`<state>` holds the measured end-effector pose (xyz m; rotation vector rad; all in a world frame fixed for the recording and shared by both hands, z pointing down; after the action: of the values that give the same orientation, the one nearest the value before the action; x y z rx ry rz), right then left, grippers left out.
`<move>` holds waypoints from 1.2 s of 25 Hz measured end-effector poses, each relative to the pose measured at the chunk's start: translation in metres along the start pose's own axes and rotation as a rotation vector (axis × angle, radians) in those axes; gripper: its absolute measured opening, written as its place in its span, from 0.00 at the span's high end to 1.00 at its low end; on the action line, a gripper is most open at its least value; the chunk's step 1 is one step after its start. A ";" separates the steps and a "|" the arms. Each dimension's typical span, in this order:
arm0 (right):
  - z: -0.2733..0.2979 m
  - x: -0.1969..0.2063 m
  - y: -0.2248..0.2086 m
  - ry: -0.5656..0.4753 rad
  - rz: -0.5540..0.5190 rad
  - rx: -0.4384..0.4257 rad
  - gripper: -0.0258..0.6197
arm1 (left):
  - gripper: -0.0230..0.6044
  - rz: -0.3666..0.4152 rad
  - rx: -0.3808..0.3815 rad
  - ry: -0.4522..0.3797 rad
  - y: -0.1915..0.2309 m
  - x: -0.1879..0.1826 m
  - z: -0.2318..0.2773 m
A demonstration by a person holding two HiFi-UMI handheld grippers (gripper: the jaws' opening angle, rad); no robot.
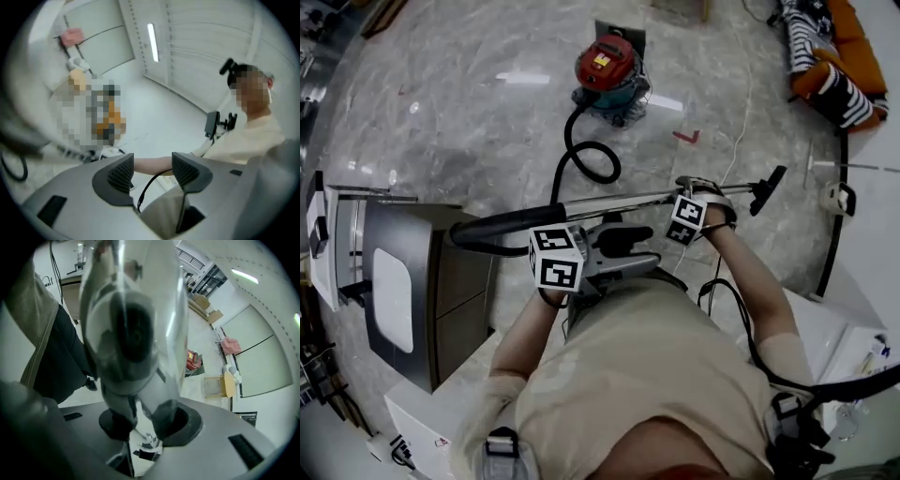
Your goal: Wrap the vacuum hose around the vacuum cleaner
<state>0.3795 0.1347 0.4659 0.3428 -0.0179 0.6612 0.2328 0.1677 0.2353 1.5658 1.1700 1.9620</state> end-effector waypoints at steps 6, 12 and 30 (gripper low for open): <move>0.022 -0.006 -0.047 0.044 -0.023 -0.019 0.76 | 0.55 0.264 0.068 -0.103 -0.023 -0.139 0.030; 0.036 -0.020 -0.084 0.048 -0.067 -0.046 0.76 | 0.55 0.868 -0.378 0.334 0.065 -0.177 0.034; 0.085 0.037 -0.216 -0.075 -0.535 -0.064 0.76 | 0.52 0.109 -0.359 1.069 0.256 -0.093 0.153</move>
<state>0.5467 -0.0289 0.4851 0.2932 -0.0180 0.1181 0.4563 0.0074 0.3840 0.3330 0.9298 2.9729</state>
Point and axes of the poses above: the fingertips, and each gripper's own axes: z forward along the fingers, y to its left, x out of its underside, the point moved 3 cm from there along -z, backward along the fingers, and after that the axes turned 4 degrees about -x, right-handed, at the moved point
